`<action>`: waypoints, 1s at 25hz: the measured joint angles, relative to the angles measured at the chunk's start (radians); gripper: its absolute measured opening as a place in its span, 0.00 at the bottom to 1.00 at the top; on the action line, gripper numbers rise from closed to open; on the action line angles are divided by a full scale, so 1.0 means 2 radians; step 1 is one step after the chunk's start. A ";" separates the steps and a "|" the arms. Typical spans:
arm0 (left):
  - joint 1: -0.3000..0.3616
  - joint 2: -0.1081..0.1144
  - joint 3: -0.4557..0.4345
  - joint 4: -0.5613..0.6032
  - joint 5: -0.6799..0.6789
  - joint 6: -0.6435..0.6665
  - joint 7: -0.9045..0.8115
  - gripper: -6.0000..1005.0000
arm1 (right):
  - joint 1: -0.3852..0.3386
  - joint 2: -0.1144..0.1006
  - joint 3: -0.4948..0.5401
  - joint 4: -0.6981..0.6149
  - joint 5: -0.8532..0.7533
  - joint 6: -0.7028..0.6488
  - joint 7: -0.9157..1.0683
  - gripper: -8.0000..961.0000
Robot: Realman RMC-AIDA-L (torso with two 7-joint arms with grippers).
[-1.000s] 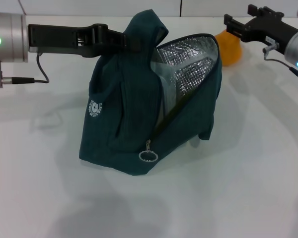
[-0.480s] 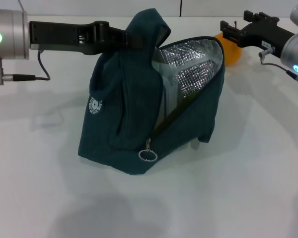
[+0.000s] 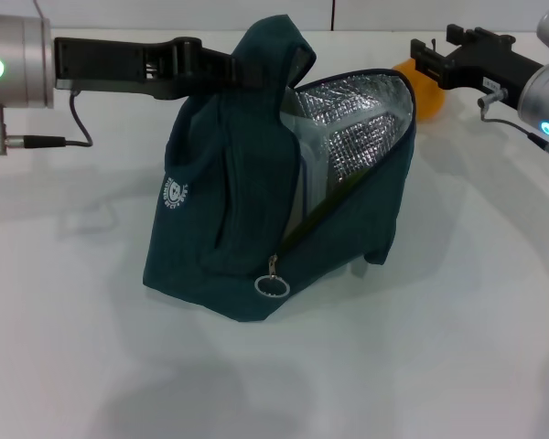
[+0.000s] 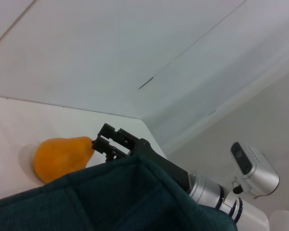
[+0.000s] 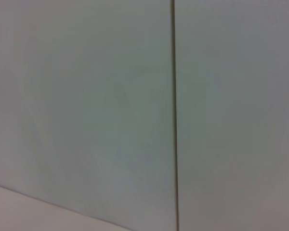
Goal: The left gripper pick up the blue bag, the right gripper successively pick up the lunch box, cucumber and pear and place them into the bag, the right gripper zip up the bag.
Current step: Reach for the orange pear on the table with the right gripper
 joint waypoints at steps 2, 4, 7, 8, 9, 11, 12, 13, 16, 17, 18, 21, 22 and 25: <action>0.000 0.000 0.000 0.000 0.000 0.000 0.000 0.05 | -0.001 0.000 0.000 0.000 -0.001 0.003 -0.001 0.69; 0.000 0.000 0.000 0.000 0.000 0.000 0.000 0.05 | -0.001 0.000 0.000 0.000 -0.002 0.005 -0.003 0.61; 0.000 0.000 0.000 0.000 0.000 0.000 0.001 0.05 | 0.000 0.000 0.000 0.000 -0.003 0.007 -0.006 0.48; 0.000 0.000 0.000 0.000 0.000 0.000 0.001 0.05 | 0.000 0.000 0.000 0.000 -0.003 0.008 -0.006 0.44; 0.000 0.000 0.000 0.000 0.000 0.000 0.001 0.05 | 0.000 0.000 0.000 0.000 -0.003 0.010 -0.006 0.40; 0.000 -0.001 0.001 0.000 0.000 0.000 0.001 0.05 | 0.002 0.000 0.000 0.000 -0.003 0.012 -0.006 0.31; 0.000 -0.001 0.001 0.000 0.000 0.000 0.001 0.05 | 0.002 0.000 0.000 0.000 -0.003 0.012 -0.006 0.27; 0.000 -0.001 0.001 0.000 0.000 0.000 0.001 0.05 | 0.002 0.000 0.000 0.000 -0.003 0.012 -0.006 0.24; 0.000 -0.001 0.001 0.000 0.000 0.000 0.002 0.05 | 0.002 0.000 0.001 -0.001 -0.002 0.012 -0.006 0.14; 0.000 -0.001 0.002 0.000 0.000 0.000 0.002 0.05 | 0.002 0.000 0.001 -0.001 -0.002 0.013 -0.006 0.11; 0.000 -0.001 0.002 0.000 0.000 0.000 0.002 0.05 | 0.003 0.000 0.001 -0.001 -0.003 0.013 -0.007 0.11; 0.000 -0.001 0.002 0.000 0.000 0.001 0.002 0.05 | 0.003 0.000 0.000 -0.001 -0.003 0.013 -0.008 0.11; 0.000 -0.001 0.002 0.000 0.000 0.001 0.002 0.05 | 0.003 0.000 0.000 -0.001 -0.003 0.013 -0.009 0.10; 0.000 -0.001 0.002 0.000 0.000 0.001 0.002 0.05 | 0.003 0.000 0.000 -0.001 -0.004 0.014 -0.009 0.10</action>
